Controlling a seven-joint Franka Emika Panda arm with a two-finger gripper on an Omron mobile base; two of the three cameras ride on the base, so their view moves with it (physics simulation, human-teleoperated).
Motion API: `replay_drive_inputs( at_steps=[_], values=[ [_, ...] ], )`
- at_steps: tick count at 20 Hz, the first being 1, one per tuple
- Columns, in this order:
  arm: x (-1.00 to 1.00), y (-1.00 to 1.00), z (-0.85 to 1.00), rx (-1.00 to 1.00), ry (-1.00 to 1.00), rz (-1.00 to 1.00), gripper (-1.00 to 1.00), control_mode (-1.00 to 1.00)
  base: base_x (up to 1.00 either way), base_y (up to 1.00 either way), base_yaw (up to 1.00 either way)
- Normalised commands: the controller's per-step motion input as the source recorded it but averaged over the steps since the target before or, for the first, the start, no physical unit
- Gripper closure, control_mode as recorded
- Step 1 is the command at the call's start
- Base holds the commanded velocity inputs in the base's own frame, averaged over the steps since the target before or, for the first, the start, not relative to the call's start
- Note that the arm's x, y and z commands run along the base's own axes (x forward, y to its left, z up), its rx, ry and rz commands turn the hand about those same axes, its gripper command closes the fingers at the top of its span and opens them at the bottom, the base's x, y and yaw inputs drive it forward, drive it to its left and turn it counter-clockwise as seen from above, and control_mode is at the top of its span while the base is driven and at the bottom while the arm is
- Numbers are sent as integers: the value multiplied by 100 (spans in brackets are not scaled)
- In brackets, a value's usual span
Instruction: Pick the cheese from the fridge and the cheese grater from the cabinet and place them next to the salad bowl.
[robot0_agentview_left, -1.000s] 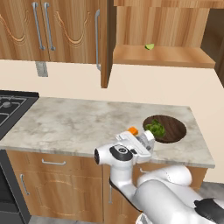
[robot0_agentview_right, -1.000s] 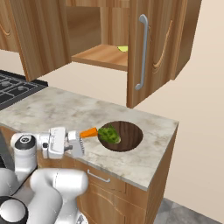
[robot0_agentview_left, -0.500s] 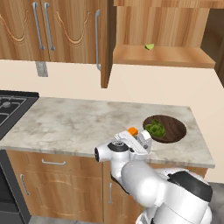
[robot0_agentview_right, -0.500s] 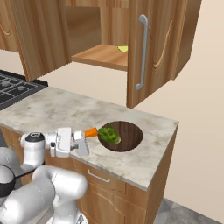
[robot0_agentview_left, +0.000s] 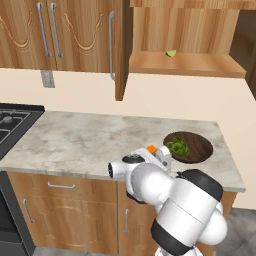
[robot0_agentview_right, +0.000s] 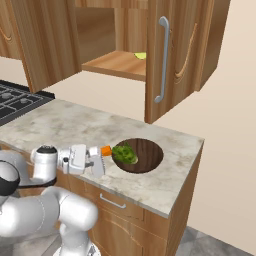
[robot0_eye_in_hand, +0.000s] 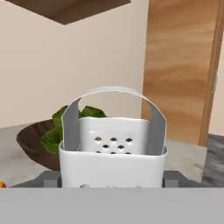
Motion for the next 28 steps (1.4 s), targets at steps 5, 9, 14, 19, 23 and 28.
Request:
replay_drive_inputs(
  at_steps=[5,9,14,19,23,28],
  values=[
    [4,-11,-18,1,0,0,100,-100,0,0,0],
    [5,-30,-9,0,-6,0,100,-100,0,0,0],
    [14,-15,-15,1,-4,0,100,-100,0,0,0],
    [24,5,-15,3,-1,2,100,-100,0,0,0],
    [16,0,-1,0,-3,2,-100,-100,0,0,0],
    [0,0,0,0,-2,0,-100,-100,0,0,0]
  ],
)
